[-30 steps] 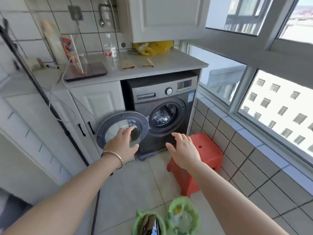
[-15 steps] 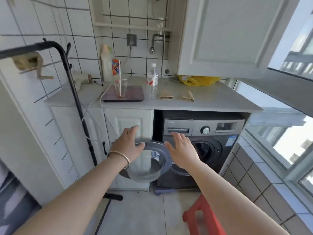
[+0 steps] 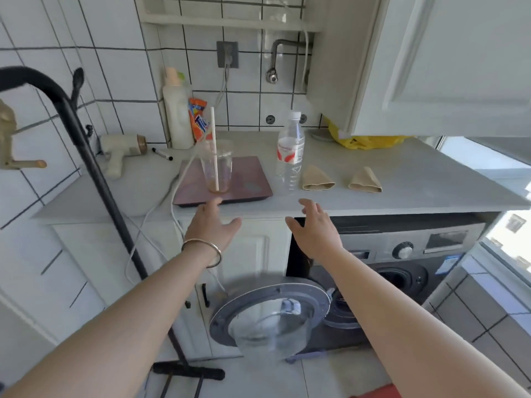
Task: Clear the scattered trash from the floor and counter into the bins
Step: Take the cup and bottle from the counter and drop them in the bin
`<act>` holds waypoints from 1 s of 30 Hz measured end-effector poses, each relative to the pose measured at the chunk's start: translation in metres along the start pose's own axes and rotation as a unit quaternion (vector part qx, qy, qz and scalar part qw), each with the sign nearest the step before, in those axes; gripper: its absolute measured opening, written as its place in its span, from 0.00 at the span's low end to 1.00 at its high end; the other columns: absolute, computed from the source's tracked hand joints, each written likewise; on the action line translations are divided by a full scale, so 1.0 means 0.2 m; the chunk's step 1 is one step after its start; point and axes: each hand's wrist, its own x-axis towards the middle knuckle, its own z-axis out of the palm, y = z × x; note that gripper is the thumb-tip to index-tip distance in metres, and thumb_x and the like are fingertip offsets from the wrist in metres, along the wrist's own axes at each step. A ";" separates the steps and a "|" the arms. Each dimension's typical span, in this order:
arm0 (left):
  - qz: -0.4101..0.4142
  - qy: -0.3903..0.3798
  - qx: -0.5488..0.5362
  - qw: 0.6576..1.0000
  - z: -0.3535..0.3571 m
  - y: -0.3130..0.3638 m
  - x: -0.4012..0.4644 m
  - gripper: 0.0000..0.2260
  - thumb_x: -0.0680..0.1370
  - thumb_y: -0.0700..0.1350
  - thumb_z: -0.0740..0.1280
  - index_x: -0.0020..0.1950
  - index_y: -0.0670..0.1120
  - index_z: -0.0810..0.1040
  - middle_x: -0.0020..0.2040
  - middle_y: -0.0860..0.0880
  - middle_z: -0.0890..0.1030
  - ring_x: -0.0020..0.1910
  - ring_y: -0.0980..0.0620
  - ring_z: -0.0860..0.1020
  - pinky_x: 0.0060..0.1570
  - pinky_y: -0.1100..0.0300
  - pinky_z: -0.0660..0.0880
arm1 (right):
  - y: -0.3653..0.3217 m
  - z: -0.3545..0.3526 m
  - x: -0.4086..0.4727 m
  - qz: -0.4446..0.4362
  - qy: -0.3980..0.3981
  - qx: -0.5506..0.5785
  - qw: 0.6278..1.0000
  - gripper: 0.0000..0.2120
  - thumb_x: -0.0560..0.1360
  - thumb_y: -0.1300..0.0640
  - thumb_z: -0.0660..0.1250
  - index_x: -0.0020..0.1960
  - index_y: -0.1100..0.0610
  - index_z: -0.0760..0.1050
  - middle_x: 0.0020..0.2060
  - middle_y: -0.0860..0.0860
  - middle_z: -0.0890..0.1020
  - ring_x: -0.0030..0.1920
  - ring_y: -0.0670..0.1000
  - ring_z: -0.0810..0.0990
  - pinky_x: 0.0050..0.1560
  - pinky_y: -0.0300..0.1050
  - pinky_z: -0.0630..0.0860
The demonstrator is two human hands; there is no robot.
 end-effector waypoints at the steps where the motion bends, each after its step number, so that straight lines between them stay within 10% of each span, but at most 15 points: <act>1: -0.018 0.011 -0.021 1.000 0.00 -0.02 0.11 0.30 0.72 0.52 0.69 0.71 0.45 0.65 0.67 0.43 0.71 0.64 0.44 0.73 0.63 0.53 0.69 | -0.02 0.02 0.10 0.016 0.009 0.015 1.000 0.27 0.78 0.46 0.58 0.73 0.53 0.57 0.69 0.51 0.68 0.68 0.54 0.68 0.61 0.51 0.70; 7: -0.075 0.085 -0.090 0.989 0.03 -0.11 0.60 0.43 0.67 0.56 0.74 0.74 0.40 0.58 0.72 0.40 0.66 0.72 0.44 0.65 0.70 0.52 0.63 | -0.09 0.14 0.58 0.167 0.093 0.231 0.954 0.36 0.72 0.48 0.69 0.73 0.58 0.56 0.68 0.54 0.68 0.66 0.55 0.70 0.58 0.46 0.67; 15: -0.044 0.064 -0.170 0.982 0.11 -0.16 0.92 0.52 0.62 0.54 0.78 0.76 0.42 0.51 0.75 0.45 0.62 0.73 0.48 0.63 0.71 0.55 0.63 | -0.09 0.24 0.97 0.195 0.160 0.255 0.933 0.47 0.64 0.50 0.76 0.74 0.58 0.53 0.71 0.54 0.65 0.71 0.55 0.65 0.69 0.51 0.65; 24: -0.037 0.038 -0.153 0.987 0.15 -0.13 0.97 0.44 0.66 0.52 0.76 0.73 0.43 0.55 0.73 0.48 0.65 0.65 0.49 0.72 0.53 0.65 0.63 | -0.05 0.32 1.09 0.203 0.189 0.198 0.940 0.39 0.63 0.50 0.76 0.68 0.58 0.62 0.64 0.54 0.68 0.65 0.56 0.69 0.68 0.51 0.67; 30: 0.012 0.039 -0.195 0.980 0.11 0.00 0.84 0.30 0.66 0.47 0.77 0.61 0.43 0.64 0.52 0.51 0.76 0.48 0.54 0.74 0.47 0.62 0.72 | -0.05 0.21 0.90 0.179 0.201 0.204 0.941 0.38 0.63 0.50 0.76 0.67 0.58 0.62 0.63 0.53 0.67 0.63 0.53 0.70 0.62 0.48 0.71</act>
